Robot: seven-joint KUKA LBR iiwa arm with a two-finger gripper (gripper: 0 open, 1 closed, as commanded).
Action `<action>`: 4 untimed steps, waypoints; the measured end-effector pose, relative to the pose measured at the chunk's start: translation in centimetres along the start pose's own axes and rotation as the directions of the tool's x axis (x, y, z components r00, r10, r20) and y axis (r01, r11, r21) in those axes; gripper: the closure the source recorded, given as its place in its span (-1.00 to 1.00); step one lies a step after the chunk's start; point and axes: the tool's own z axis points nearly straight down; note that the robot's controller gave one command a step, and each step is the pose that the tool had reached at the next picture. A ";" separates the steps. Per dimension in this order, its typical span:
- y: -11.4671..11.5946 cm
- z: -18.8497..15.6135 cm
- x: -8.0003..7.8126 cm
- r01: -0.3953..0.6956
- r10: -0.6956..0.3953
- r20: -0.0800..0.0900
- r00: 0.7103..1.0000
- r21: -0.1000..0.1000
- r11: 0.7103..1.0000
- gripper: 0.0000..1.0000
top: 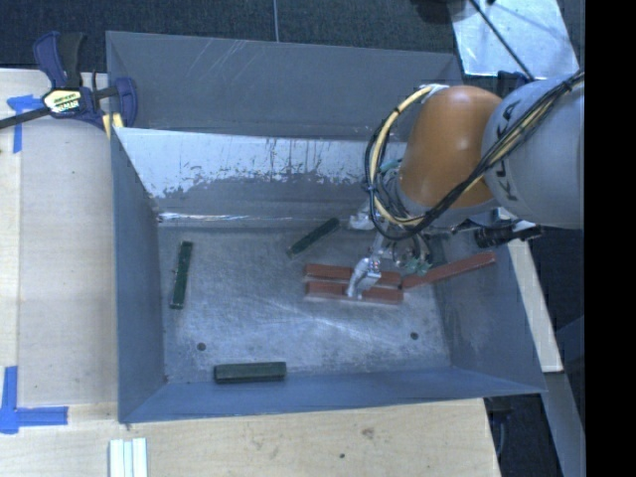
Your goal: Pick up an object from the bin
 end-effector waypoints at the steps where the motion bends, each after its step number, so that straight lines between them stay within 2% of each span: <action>1: 0.2 3.9 0.6 0.097 -0.097 0.000 0.995 0.000 0.995 -1.00; 2: 0.7 4.0 -1.0 -0.038 0.038 0.044 0.998 -0.007 0.999 1.00; 3: 0.8 4.0 -0.9 -0.055 0.055 0.041 0.998 -0.007 0.998 1.00; 4: 0.8 3.5 -0.7 -0.063 0.063 0.023 0.998 -0.005 0.998 1.00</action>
Offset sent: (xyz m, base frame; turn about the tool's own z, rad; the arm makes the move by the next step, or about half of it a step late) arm 0.0011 0.0103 -0.0448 0.0961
